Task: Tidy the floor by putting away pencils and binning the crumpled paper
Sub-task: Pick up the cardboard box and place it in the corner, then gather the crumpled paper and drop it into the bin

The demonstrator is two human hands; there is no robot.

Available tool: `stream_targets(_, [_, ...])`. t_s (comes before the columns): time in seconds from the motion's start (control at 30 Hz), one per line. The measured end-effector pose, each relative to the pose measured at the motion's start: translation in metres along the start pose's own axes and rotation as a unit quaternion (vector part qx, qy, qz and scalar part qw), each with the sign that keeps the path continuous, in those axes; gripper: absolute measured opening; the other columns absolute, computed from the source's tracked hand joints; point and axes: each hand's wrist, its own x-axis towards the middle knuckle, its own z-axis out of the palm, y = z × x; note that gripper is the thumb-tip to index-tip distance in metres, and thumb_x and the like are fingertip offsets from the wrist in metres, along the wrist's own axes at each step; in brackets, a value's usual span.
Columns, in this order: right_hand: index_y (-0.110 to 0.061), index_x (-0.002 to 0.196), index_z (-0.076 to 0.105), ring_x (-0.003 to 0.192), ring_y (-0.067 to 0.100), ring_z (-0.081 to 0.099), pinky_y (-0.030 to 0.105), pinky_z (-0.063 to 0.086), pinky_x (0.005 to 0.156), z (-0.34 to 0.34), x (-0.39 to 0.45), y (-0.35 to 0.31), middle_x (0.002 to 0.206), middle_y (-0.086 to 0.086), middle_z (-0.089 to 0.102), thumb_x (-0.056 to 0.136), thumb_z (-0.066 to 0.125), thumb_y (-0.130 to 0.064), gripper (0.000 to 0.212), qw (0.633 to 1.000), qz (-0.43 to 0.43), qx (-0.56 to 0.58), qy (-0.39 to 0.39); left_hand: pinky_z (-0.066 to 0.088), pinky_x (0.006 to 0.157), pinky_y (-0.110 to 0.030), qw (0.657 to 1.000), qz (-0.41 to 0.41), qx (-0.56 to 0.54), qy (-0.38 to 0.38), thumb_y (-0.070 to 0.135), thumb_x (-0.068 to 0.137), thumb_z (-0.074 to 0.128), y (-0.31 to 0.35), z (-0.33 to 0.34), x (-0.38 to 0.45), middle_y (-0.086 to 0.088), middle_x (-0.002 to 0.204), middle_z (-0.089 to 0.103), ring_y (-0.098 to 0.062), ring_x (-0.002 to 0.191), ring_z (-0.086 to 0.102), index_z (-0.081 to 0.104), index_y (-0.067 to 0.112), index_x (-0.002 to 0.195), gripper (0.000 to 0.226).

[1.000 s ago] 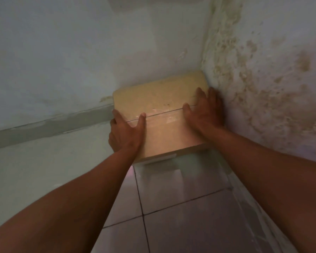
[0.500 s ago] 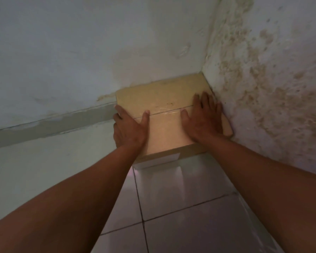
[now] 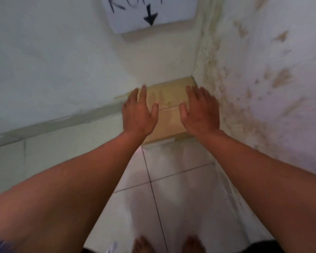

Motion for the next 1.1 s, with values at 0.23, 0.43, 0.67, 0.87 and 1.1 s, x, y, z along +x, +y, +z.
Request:
stream_targets(0.23, [-0.015, 0.138, 0.05, 0.131, 0.031, 0.047, 0.051, 0.039, 0.104, -0.17, 0.011, -0.05, 0.139, 0.011, 0.054, 0.094, 0.042, -0.037, 0.05, 0.999, -0.023, 0.021, 0.01, 0.034, 0.113, -0.053, 0.994, 0.112, 0.015, 0.0, 0.041, 0.095, 0.048, 0.086, -0.151, -0.016, -0.018, 0.149, 0.046, -0.035, 0.139, 0.042, 0.043, 0.012, 0.149, 0.062])
stream_targets(0.43, [-0.015, 0.142, 0.046, 0.136, 0.031, 0.043, 0.052, 0.037, 0.108, -0.315, 0.023, -0.089, 0.146, 0.011, 0.047, 0.095, 0.043, -0.037, 0.051, 0.999, -0.033, 0.038, 0.02, 0.035, 0.112, -0.049, 0.985, 0.17, 0.026, 0.013, 0.037, 0.094, 0.052, 0.159, -0.281, -0.024, -0.016, 0.149, 0.046, -0.034, 0.137, 0.043, 0.044, 0.012, 0.147, 0.059])
stream_targets(0.67, [-0.016, 0.143, 0.045, 0.137, 0.03, 0.04, 0.052, 0.034, 0.11, -0.449, 0.023, -0.133, 0.148, 0.012, 0.045, 0.097, 0.044, -0.037, 0.051, 0.996, -0.014, 0.045, 0.081, 0.032, 0.115, -0.049, 0.975, 0.215, 0.025, 0.053, 0.038, 0.097, 0.051, 0.219, -0.414, -0.049, -0.016, 0.151, 0.044, -0.035, 0.14, 0.039, 0.043, 0.014, 0.149, 0.058])
stream_targets(0.87, [-0.017, 0.144, 0.044, 0.14, 0.028, 0.037, 0.053, 0.032, 0.112, -0.519, 0.008, -0.168, 0.15, 0.011, 0.043, 0.098, 0.041, -0.039, 0.051, 0.993, 0.02, 0.017, 0.111, 0.03, 0.117, -0.051, 0.959, 0.275, 0.02, 0.071, 0.038, 0.098, 0.05, 0.239, -0.485, -0.058, -0.015, 0.155, 0.04, -0.033, 0.144, 0.035, 0.039, 0.016, 0.151, 0.059])
stream_targets(1.1, [-0.017, 0.145, 0.043, 0.142, 0.028, 0.036, 0.053, 0.029, 0.113, -0.549, -0.006, -0.205, 0.151, 0.01, 0.042, 0.099, 0.04, -0.038, 0.051, 0.98, 0.102, -0.019, 0.168, 0.028, 0.119, -0.049, 0.925, 0.377, -0.001, 0.04, 0.039, 0.099, 0.051, 0.235, -0.524, -0.051, -0.013, 0.157, 0.038, -0.031, 0.145, 0.033, 0.037, 0.018, 0.152, 0.059])
